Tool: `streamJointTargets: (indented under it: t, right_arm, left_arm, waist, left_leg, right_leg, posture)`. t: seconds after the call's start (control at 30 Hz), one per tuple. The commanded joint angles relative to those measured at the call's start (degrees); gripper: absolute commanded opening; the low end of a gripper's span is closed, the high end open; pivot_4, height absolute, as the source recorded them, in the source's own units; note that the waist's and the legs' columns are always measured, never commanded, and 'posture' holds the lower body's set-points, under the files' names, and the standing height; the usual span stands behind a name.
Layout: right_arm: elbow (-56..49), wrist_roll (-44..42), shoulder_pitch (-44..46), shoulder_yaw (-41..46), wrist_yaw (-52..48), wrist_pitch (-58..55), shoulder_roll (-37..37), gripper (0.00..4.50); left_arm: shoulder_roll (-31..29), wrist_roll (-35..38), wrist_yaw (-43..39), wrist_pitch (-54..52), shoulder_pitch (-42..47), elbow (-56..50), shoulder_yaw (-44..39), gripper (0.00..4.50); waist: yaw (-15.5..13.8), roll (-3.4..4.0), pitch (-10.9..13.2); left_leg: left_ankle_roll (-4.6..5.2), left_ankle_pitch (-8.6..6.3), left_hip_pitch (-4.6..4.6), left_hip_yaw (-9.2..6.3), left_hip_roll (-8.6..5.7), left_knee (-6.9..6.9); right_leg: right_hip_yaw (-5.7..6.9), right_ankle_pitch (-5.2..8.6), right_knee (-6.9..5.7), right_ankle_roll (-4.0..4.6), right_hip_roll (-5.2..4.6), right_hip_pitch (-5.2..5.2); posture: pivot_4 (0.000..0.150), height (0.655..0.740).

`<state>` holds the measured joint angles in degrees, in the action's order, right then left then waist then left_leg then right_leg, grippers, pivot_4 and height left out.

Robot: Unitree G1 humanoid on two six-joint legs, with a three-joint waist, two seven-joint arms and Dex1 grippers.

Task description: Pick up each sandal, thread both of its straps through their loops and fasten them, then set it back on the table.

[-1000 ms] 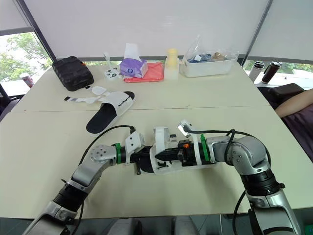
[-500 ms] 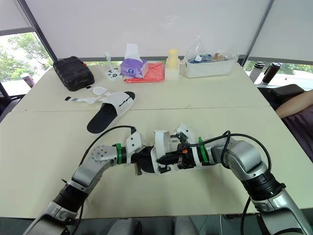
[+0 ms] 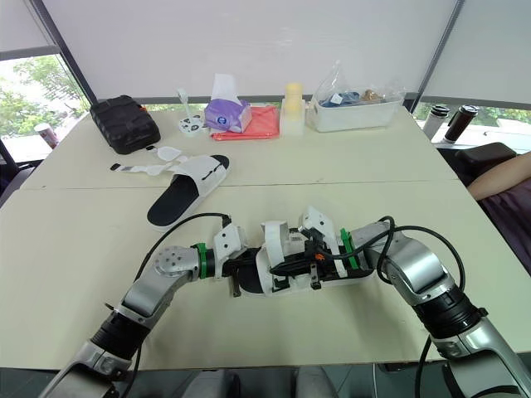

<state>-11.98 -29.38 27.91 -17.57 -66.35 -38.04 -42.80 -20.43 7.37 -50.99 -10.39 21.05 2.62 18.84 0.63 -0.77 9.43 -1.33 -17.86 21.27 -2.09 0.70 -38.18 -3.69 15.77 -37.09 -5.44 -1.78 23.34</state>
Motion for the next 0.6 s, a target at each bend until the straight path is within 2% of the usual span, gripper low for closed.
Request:
streamJointTargets:
  t: [0.03, 0.23, 0.43, 0.6]
  right_arm:
    - [-2.0, 1.9, -1.4, -0.4, -1.0, 2.6, 0.0, 0.05]
    - [-6.8, 4.2, -4.8, -1.0, -0.7, 5.8, -0.4, 0.05]
    - [-11.4, 11.8, -7.6, -2.5, 0.0, 15.4, -0.7, 0.05]
    - [-11.4, 7.9, -8.0, -1.4, -2.5, 8.5, -2.2, 0.05]
  left_arm:
    - [-0.6, -1.6, 0.0, -1.0, -1.2, 1.3, 1.1, 0.00]
    - [-0.7, -1.6, 0.1, -1.1, -1.5, 1.0, 1.0, 0.00]
    - [-0.6, -1.6, 0.0, -1.1, -1.4, 1.4, 1.1, 0.00]
    - [-0.4, -1.6, -0.1, -0.9, -1.2, 1.7, 1.3, 0.00]
  waist:
    - [0.0, 0.00, 0.0]
    - [0.0, 0.00, 0.0]
    - [0.1, 0.00, 0.0]
    - [0.0, 0.00, 0.0]
  left_leg:
    - [0.00, 0.00, 0.00, 0.00, 0.00, 0.00]
    - [0.00, 0.00, 0.01, -0.02, 0.01, 0.01]
    - [0.00, 0.00, 0.00, -0.02, 0.01, 0.01]
    - [0.00, 0.00, 0.00, -0.02, 0.01, 0.01]
  right_leg:
    - [0.00, 0.00, 0.00, 0.00, 0.00, 0.00]
    - [0.00, 0.00, 0.01, 0.00, 0.00, 0.00]
    - [0.00, 0.00, 0.01, 0.00, 0.02, 0.01]
    - [0.00, 0.00, 0.01, 0.00, 0.02, 0.01]
  posture:
    - [0.150, 0.7400]
    - [0.150, 0.7400]
    - [0.150, 0.7400]
    - [0.150, 0.7400]
